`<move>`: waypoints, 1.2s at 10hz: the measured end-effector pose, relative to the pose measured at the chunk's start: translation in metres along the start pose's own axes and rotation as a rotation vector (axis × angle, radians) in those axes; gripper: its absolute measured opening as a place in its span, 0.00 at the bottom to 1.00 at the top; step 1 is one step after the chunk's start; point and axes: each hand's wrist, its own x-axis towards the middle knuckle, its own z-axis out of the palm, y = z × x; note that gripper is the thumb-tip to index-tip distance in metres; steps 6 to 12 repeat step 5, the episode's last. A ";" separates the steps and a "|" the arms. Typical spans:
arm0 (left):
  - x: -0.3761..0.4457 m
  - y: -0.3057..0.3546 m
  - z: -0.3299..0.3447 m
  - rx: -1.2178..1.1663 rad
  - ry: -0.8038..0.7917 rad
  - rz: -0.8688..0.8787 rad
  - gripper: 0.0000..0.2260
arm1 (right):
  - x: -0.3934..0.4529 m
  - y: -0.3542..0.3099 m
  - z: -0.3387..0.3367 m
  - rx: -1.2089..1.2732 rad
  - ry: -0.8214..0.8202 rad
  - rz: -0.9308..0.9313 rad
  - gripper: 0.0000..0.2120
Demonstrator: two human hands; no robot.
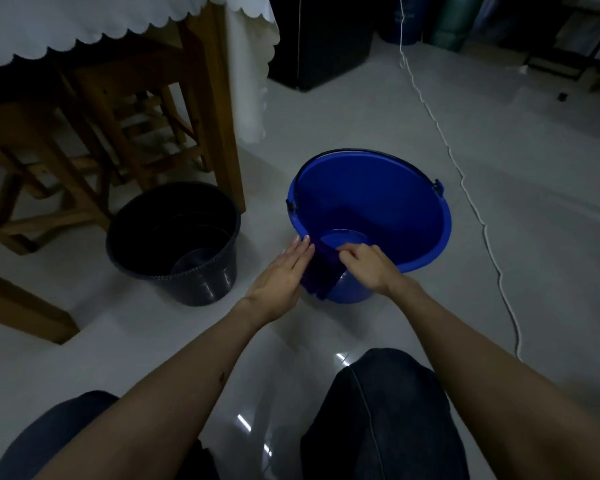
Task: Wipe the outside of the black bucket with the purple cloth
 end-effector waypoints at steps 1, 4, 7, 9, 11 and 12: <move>0.010 -0.003 -0.006 0.050 -0.115 -0.023 0.32 | -0.006 -0.007 0.001 0.000 -0.018 0.021 0.13; 0.029 -0.015 -0.015 0.004 0.050 0.071 0.19 | 0.010 -0.010 -0.002 -0.016 0.042 0.095 0.15; 0.047 -0.027 -0.013 0.051 0.159 0.121 0.13 | 0.028 -0.006 -0.005 -0.033 0.079 0.118 0.15; 0.047 -0.027 -0.013 0.051 0.159 0.121 0.13 | 0.028 -0.006 -0.005 -0.033 0.079 0.118 0.15; 0.047 -0.027 -0.013 0.051 0.159 0.121 0.13 | 0.028 -0.006 -0.005 -0.033 0.079 0.118 0.15; 0.047 -0.027 -0.013 0.051 0.159 0.121 0.13 | 0.028 -0.006 -0.005 -0.033 0.079 0.118 0.15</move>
